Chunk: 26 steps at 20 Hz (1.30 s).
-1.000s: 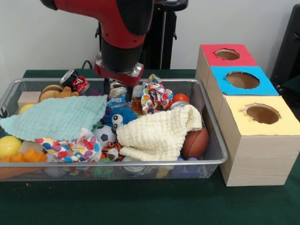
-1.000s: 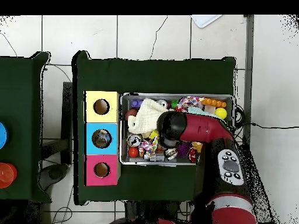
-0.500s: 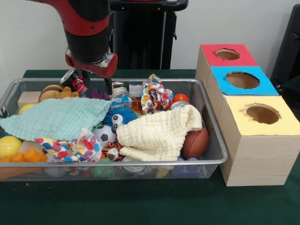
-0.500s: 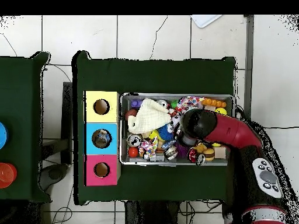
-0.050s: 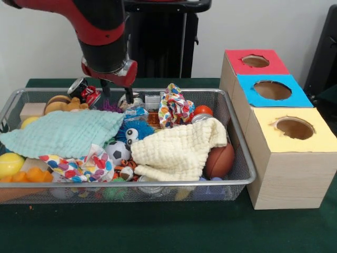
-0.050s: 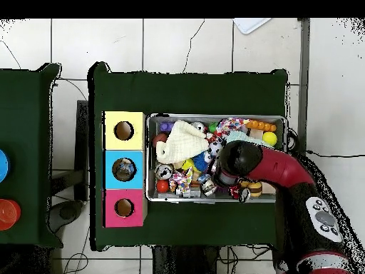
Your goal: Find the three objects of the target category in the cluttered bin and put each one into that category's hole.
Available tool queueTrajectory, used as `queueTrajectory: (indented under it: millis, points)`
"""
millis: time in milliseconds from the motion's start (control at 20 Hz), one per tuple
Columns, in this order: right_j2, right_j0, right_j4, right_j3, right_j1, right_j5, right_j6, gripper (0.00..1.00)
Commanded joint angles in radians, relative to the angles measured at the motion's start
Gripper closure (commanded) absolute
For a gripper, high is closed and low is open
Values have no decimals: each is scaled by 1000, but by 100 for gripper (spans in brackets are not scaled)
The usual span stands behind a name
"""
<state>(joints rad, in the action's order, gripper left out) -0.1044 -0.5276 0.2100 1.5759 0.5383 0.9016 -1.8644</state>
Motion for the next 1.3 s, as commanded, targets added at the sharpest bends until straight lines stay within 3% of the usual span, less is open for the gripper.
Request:
queueTrajectory:
  millis: [50, 200, 450, 600, 1000, 1200, 1250, 1300]
  points:
    - [-123, -11, 8, 154, -38, -77, 69, 0]
    - [-125, -13, 36, 167, -60, -150, 57, 0]
    - [-58, 24, 184, 80, -218, -364, 24, 0]
    - [-4, 61, 249, 25, -284, -442, -20, 0]
    - [36, 100, 243, -20, -352, -505, -53, 0]
    - [42, 119, 234, -25, -344, -515, -60, 0]
    - [44, 124, 231, -26, -342, -512, -56, 100]
    - [43, 126, 230, -27, -340, -508, -55, 100]
